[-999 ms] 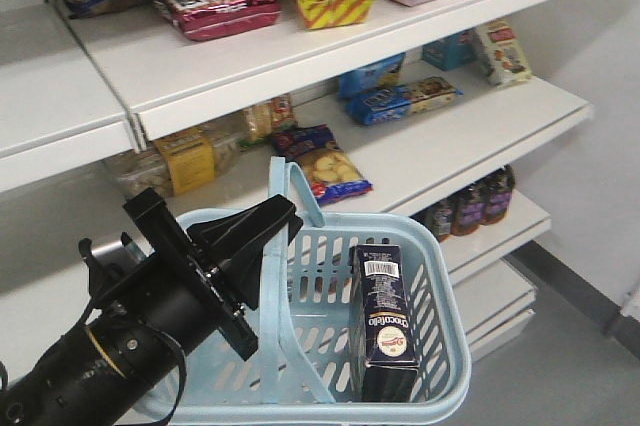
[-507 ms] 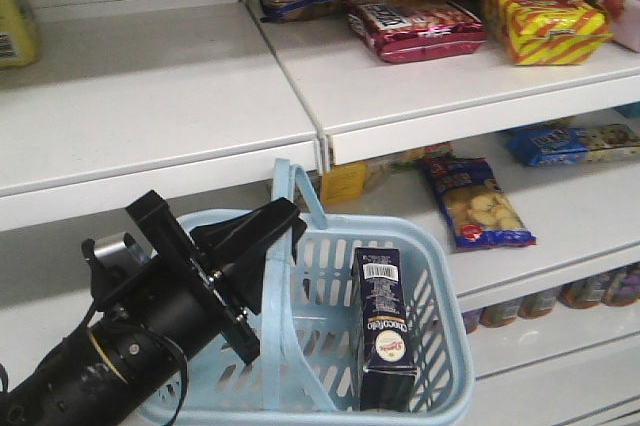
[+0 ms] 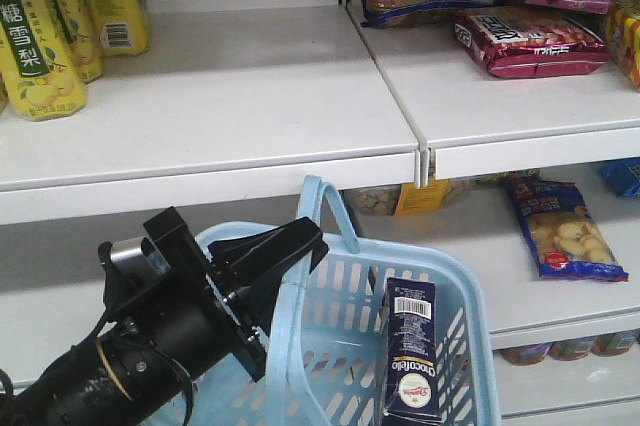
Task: Left arm holds basket, right arm returns cookies
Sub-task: 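Turn the base to face the snack shelf holding the basket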
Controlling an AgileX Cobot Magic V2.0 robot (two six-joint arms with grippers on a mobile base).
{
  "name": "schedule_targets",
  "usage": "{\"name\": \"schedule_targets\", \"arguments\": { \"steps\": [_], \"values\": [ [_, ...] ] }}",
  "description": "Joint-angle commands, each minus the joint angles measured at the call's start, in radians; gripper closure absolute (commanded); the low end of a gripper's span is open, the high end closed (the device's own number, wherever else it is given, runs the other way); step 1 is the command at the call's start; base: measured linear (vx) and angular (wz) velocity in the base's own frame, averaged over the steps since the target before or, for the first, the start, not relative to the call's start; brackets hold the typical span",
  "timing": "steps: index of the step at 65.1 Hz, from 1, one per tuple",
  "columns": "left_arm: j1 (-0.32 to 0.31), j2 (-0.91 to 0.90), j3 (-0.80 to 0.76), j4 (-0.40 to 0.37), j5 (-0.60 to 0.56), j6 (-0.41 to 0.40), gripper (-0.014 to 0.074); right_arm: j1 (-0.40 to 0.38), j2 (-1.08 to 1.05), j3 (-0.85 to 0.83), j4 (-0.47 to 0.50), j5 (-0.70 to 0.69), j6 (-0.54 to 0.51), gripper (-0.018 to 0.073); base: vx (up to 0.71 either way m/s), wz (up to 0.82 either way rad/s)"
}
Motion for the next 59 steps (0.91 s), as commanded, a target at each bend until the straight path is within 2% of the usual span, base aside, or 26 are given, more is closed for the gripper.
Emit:
{"name": "schedule_targets", "arguments": {
  "steps": [1, 59],
  "values": [
    [0.009, -0.040, -0.028, -0.102, -0.277, 0.006, 0.0599, -0.004, -0.013, 0.018, -0.005, -0.072, -0.009, 0.0565, -0.02, 0.09],
    [0.009, -0.040, -0.028, -0.102, -0.277, 0.006, 0.0599, -0.004, -0.013, 0.018, -0.005, -0.072, -0.009, 0.0565, -0.04, 0.15]
  ]
}}
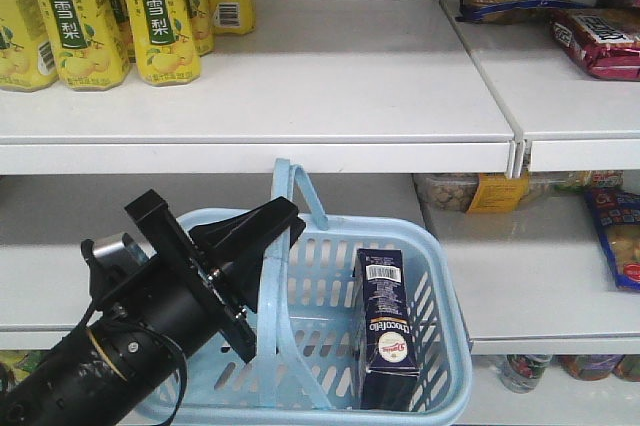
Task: Left arm holds basket, right arm returns cookies
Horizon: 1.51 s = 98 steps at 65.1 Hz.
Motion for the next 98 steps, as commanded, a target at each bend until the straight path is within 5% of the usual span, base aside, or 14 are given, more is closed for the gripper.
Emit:
{"name": "schedule_targets", "arguments": {
  "steps": [1, 98],
  "values": [
    [0.001, -0.040, -0.028, -0.009, -0.279, -0.005, 0.0599, -0.004, -0.013, 0.018, -0.005, -0.072, -0.009, 0.0565, -0.01, 0.08],
    [0.001, -0.040, -0.028, -0.009, -0.279, -0.005, 0.0599, -0.004, -0.013, 0.018, -0.005, -0.072, -0.009, 0.0565, 0.01, 0.02]
  ]
}}
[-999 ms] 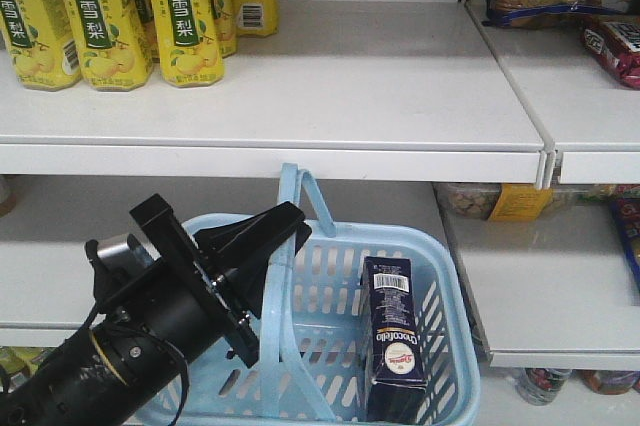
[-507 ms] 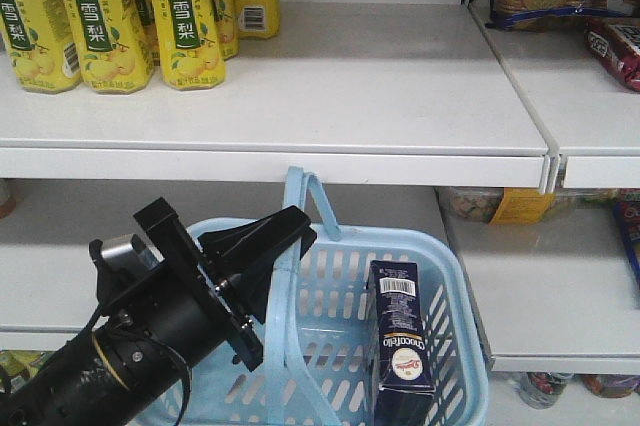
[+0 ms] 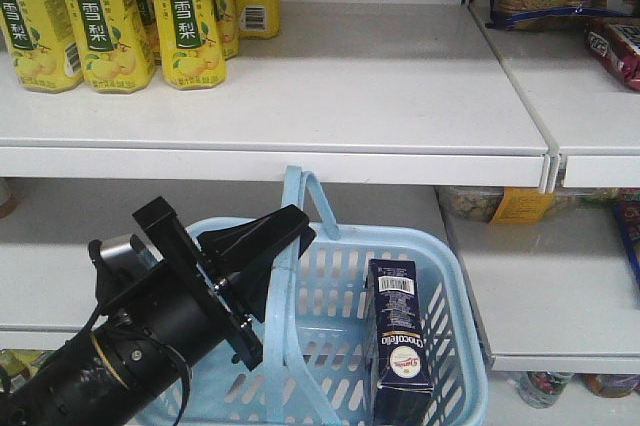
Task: Left arm holds basket, right arm returns cookies
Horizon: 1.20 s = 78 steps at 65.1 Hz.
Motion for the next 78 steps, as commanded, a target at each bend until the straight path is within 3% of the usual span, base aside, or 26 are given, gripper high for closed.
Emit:
{"name": "schedule_targets", "arguments": {
  "steps": [1, 78],
  "values": [
    [0.002, -0.040, -0.028, -0.045, -0.277, -0.003, 0.0599, -0.004, -0.013, 0.018, -0.005, -0.072, -0.009, 0.0565, 0.00, 0.00],
    [0.002, -0.040, -0.028, -0.045, -0.277, -0.003, 0.0599, -0.004, -0.013, 0.018, -0.005, -0.072, -0.009, 0.0565, 0.00, 0.00]
  ]
}}
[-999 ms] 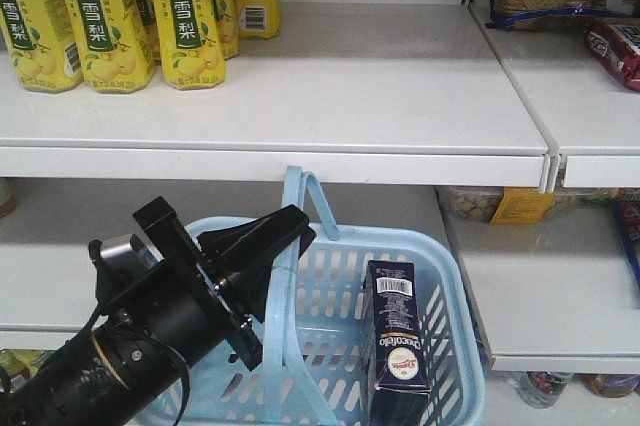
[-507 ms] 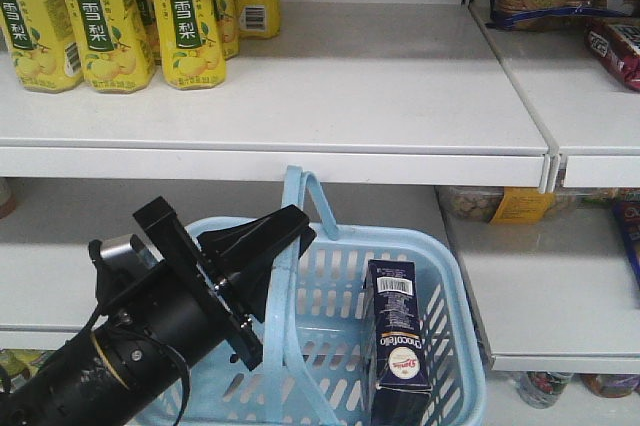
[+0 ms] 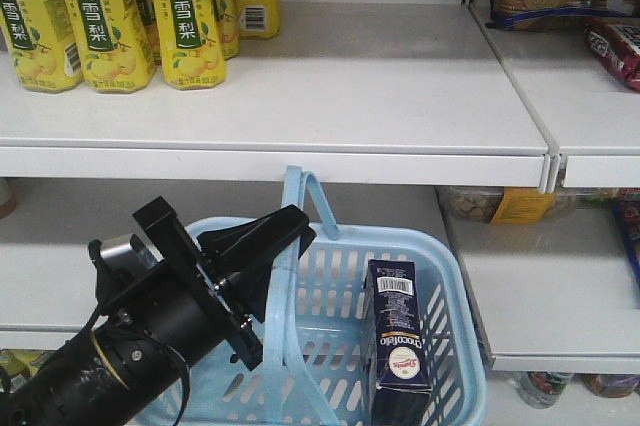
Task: Left arm holds basket, right arm returns cookies
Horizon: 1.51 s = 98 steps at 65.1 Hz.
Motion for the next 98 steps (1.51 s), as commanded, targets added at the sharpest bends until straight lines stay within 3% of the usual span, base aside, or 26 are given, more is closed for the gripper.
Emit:
{"name": "schedule_targets", "arguments": {
  "steps": [1, 30, 52, 75, 98],
  "values": [
    [0.002, -0.040, -0.028, -0.045, -0.277, -0.003, 0.0599, -0.004, -0.013, 0.018, -0.005, -0.072, -0.009, 0.0565, 0.00, 0.00],
    [0.002, -0.040, -0.028, -0.045, -0.277, -0.003, 0.0599, -0.004, -0.013, 0.018, -0.006, -0.078, -0.009, 0.0565, 0.00, 0.00],
    [0.002, -0.040, -0.028, -0.045, -0.277, -0.003, 0.0599, -0.004, -0.013, -0.004, -0.006, -0.235, -0.009, 0.0565, 0.00, 0.00],
    [0.002, -0.040, -0.028, -0.045, -0.277, -0.003, 0.0599, -0.004, 0.000, -0.207, -0.006, -0.227, -0.011, 0.0565, 0.00, 0.00],
    [0.002, -0.040, -0.028, -0.045, -0.277, -0.003, 0.0599, -0.004, 0.217, -0.502, -0.014, -0.224, -0.019, 0.0565, 0.00, 0.00]
  ]
}}
